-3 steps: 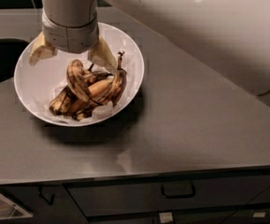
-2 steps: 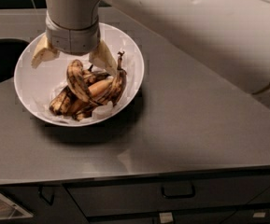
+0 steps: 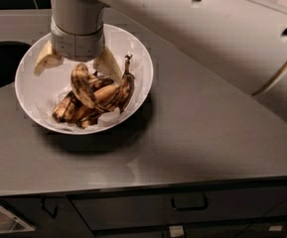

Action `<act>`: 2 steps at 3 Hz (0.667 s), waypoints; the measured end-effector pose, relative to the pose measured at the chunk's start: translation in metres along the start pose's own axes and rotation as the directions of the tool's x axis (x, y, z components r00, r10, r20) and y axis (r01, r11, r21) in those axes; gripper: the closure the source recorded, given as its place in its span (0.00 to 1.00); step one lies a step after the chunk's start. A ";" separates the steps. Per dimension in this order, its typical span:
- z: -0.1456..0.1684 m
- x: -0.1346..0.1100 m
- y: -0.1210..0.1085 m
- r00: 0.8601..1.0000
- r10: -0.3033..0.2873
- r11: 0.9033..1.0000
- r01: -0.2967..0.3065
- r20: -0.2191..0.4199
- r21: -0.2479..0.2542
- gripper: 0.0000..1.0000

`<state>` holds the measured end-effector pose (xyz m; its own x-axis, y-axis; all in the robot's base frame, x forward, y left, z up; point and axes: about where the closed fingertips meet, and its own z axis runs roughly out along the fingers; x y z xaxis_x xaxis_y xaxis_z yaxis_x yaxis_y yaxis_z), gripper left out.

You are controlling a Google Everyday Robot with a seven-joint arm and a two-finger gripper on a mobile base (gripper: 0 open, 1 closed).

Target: Pick banana from white bowl

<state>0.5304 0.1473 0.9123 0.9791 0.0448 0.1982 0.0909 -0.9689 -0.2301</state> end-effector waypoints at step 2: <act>0.006 0.006 -0.011 1.000 -0.024 1.000 0.024 0.009 0.002 0.15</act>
Offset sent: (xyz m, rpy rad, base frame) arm 0.0052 0.0094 -0.0016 -0.0032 0.0027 0.0206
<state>0.5368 0.1594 0.9105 0.9783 0.0705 0.1948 0.1150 -0.9670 -0.2274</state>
